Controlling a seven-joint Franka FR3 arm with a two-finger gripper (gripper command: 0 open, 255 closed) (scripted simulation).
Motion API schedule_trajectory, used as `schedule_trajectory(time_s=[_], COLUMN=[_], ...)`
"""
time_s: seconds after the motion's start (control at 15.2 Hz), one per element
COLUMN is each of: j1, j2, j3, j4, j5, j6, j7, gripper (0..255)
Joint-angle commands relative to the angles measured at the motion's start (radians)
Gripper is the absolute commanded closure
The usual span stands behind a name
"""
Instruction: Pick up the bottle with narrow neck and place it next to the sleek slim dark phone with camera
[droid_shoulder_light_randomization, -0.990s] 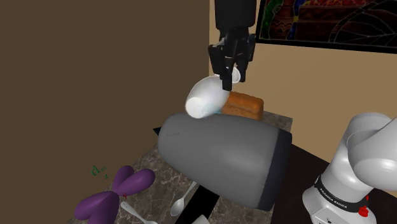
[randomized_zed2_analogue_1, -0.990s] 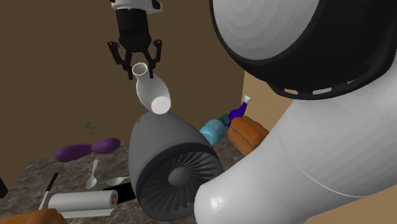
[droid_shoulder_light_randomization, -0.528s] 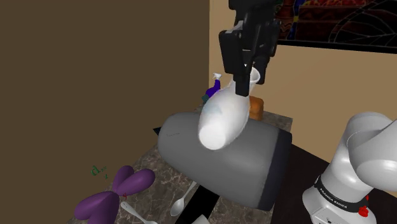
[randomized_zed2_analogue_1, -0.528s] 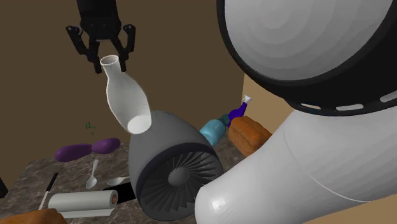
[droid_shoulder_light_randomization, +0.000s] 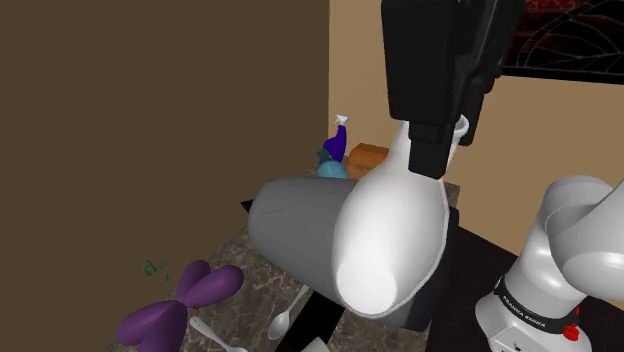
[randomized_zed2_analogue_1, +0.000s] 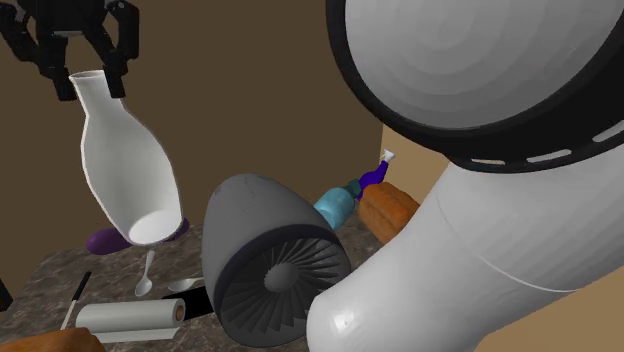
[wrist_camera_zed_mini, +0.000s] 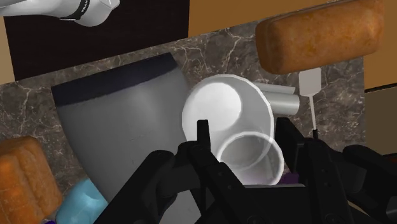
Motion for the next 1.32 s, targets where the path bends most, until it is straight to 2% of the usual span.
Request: schedule_trajectory(time_s=[0.0, 0.07, 1.25], j1=[0.004, 0.005, 0.042], j2=[0.026, 0.038, -0.121], j3=[0.045, 0.062, 0.031], j4=[0.061, 0.083, -0.297], j5=[0.007, 0.008, 0.066], j6=[-0.026, -0.033, 0.198], j7=[0.065, 0.087, 0.001], gripper=[255, 255, 255])
